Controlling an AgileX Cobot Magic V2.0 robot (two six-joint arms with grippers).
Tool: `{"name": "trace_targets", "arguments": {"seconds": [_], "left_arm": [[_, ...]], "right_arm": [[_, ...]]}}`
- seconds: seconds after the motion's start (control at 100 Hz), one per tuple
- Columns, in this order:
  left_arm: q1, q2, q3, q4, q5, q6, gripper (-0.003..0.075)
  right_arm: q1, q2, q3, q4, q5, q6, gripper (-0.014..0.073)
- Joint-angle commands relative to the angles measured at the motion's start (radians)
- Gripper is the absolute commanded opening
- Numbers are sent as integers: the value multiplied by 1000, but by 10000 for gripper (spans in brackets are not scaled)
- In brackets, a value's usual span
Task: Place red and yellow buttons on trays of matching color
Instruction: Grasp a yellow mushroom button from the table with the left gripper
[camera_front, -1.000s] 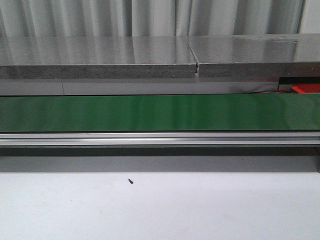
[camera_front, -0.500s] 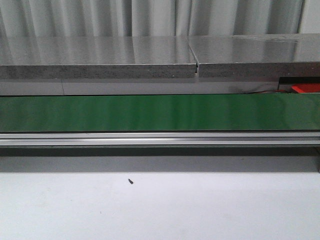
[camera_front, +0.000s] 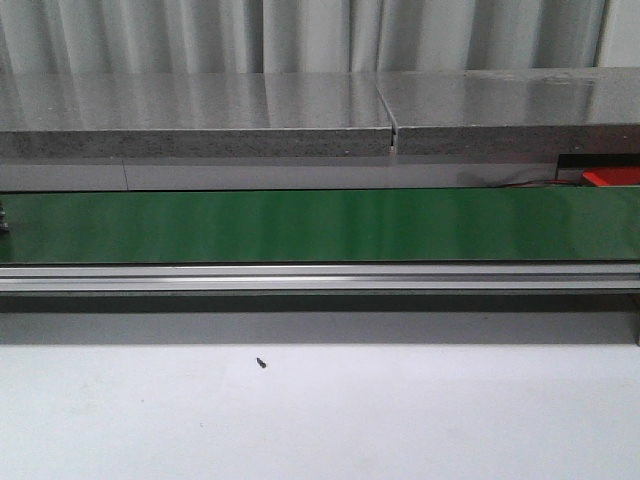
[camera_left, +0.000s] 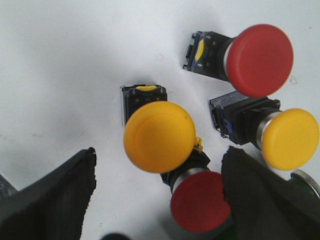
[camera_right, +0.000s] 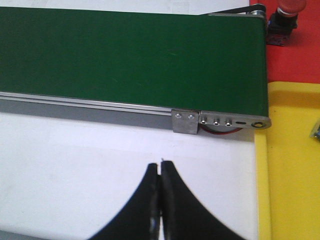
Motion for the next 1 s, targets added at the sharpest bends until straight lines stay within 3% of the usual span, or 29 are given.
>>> {"name": "trace_targets", "arguments": {"seconds": [0.0,0.36,0.64,0.99], "left_arm": [[1,-40,-29,-38,-47,-11,494],[1,7,-29,-36,-73,-9,490],[1,11,-29,-34,-86,20,291],[18,-31,-29,-1,-84,24,279]], "right_arm": [[2,-3,-24,18,-59,-12,-70],[2,-3,-24,19,-58,-12,-70],[2,-3,-24,19,-58,-12,-70],[2,-3,-24,19,-59,-12,-70]]}}
